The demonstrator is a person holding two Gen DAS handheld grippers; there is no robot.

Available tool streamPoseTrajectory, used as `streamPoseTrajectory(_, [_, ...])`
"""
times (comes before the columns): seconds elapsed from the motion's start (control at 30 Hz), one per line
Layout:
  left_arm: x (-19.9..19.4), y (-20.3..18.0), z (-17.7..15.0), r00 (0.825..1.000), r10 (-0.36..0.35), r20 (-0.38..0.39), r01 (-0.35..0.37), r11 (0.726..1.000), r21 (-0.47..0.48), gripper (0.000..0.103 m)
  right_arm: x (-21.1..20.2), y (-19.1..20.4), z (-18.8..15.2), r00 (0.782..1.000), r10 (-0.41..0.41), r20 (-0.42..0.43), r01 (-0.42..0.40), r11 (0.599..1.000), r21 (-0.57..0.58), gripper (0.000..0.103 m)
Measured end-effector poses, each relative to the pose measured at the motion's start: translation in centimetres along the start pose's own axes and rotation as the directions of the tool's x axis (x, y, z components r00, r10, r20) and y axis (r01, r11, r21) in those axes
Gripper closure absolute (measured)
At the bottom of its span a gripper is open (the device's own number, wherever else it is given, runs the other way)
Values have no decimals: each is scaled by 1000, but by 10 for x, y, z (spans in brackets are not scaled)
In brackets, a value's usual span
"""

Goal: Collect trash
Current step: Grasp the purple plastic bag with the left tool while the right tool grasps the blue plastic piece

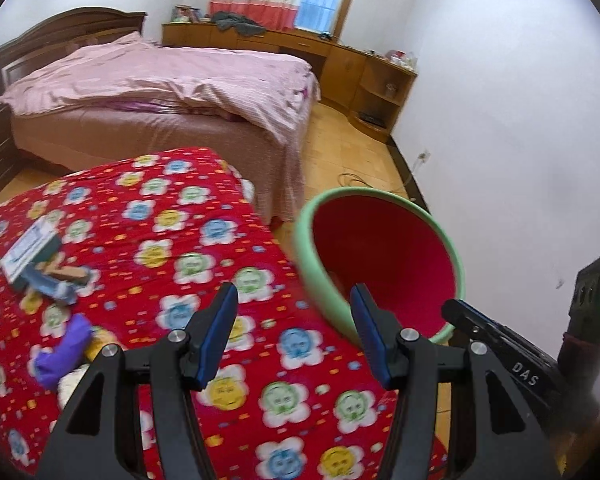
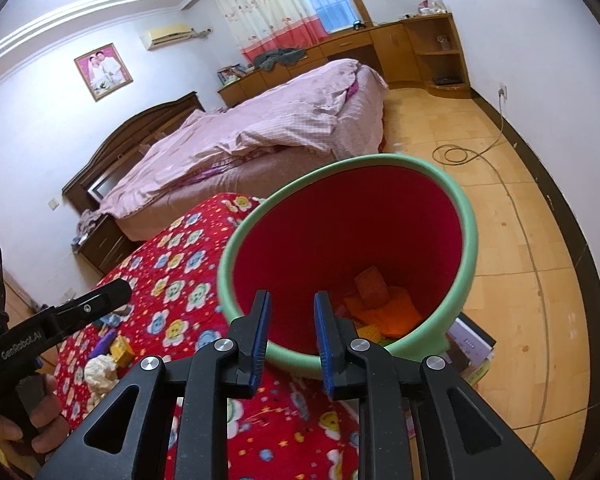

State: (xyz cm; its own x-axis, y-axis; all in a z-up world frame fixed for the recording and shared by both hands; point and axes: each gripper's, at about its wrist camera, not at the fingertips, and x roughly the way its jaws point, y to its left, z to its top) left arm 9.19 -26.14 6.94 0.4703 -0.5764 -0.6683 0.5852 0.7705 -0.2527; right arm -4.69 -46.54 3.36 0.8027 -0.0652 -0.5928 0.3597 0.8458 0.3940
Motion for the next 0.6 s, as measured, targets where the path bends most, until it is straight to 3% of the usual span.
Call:
streamPoseTrajectory(0.27, [-21,47,-6,993,122,-7,-122,992,-19,45,-1,15,-8,1000,12,-22,-12,1000,-14,74])
streamPoseTrajectory(0.6, [-28,110,-18,965,259,-45,-262,964,-51,44,4,28,-14,999,2,-46,-4,999,-37,73])
